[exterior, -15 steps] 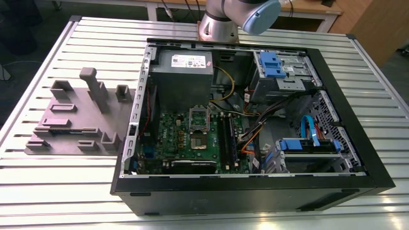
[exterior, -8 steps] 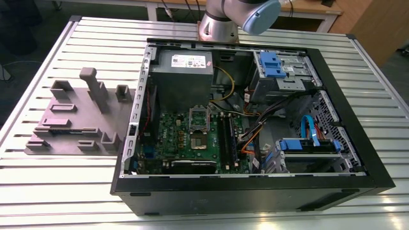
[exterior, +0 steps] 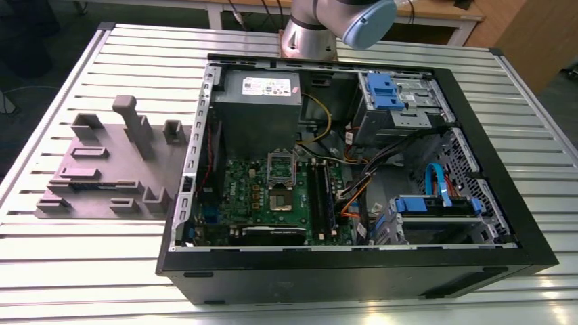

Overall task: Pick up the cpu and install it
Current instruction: 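Pick up the cpu and move it towards the insertion slot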

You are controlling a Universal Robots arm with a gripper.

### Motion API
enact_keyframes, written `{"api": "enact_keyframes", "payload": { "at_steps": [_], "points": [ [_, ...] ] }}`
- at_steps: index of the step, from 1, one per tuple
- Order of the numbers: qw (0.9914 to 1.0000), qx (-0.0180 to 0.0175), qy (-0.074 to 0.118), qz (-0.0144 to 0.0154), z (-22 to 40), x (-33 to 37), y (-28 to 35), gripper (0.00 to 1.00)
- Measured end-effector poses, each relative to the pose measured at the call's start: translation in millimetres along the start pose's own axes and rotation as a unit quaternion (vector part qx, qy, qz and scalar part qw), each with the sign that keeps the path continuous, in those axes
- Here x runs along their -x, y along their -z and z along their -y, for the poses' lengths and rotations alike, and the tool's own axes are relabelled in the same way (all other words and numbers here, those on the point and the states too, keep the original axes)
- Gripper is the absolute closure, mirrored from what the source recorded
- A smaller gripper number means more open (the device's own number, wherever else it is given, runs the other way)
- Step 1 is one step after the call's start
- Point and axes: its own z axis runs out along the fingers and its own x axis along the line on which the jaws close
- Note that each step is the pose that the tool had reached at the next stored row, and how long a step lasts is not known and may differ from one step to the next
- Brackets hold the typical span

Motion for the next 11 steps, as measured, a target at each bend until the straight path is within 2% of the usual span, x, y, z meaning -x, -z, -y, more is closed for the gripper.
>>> {"api": "enact_keyframes", "payload": {
  "at_steps": [11],
  "points": [
    [1.0,0.0,0.0,0.0,-0.3,-0.1,5.8,0.53]
  ]
}}
